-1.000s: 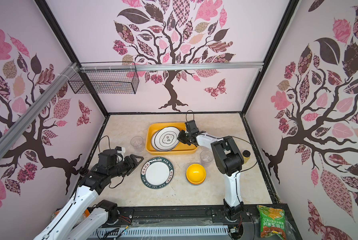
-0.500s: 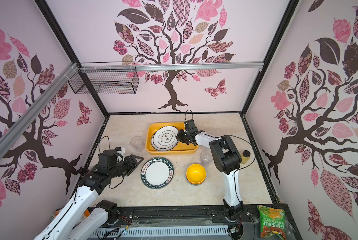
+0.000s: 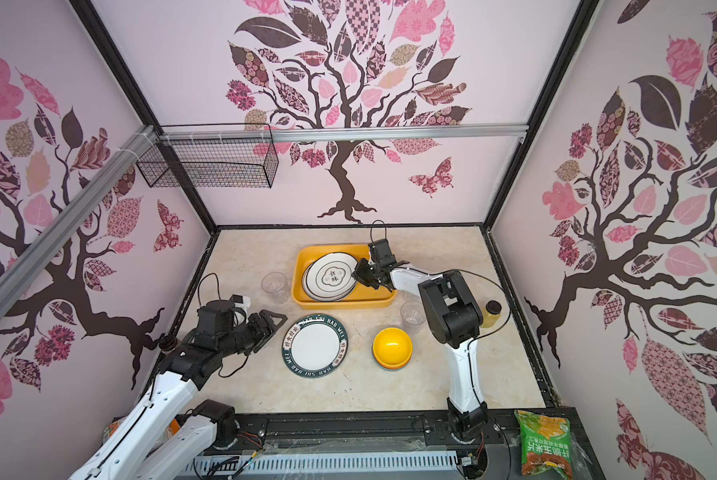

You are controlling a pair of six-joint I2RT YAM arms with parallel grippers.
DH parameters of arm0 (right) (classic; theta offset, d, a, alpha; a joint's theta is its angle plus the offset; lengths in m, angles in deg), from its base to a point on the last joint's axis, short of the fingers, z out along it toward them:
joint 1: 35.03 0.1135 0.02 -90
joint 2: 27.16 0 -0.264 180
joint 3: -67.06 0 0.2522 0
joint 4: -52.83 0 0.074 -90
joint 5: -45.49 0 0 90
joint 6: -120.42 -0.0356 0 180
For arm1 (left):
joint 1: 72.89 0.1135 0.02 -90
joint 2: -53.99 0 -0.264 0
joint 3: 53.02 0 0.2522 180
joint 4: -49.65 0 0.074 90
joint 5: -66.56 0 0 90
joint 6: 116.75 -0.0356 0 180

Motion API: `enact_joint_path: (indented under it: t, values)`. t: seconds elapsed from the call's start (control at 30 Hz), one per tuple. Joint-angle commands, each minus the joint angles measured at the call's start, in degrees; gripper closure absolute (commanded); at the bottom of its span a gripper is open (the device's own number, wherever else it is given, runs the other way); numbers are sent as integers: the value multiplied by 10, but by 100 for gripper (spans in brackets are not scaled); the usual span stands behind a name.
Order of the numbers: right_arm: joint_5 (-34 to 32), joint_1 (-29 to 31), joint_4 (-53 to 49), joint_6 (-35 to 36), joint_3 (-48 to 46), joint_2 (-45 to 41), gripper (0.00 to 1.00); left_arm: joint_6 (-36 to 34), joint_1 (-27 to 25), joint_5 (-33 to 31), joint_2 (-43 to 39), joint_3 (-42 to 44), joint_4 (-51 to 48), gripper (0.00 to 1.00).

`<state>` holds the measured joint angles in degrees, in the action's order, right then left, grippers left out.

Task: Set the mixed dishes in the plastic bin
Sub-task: 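Lower the plate flat onto the red-lettered plate and open the right gripper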

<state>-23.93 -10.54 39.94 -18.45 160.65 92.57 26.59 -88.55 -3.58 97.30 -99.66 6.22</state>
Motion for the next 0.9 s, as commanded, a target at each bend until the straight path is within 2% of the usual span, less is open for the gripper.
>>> enact_joint_path:
  t: [0.0, 0.07, 0.33, 0.87]
  values:
    - [-10, -2, -21, 13, 27, 21, 78, 1, 4, 6, -6, 16, 5, 33]
    - [-17, -3, -37, 22, 31, 21, 75, 2, 4, 7, -6, 16, 5, 33]
    - [-46, -1, -94, 55, 55, 22, 73, 0, 6, -3, -7, 17, -6, 33]
    - [-28, 4, -123, 69, 81, 39, 71, -5, 21, -6, 5, 24, -24, 34]
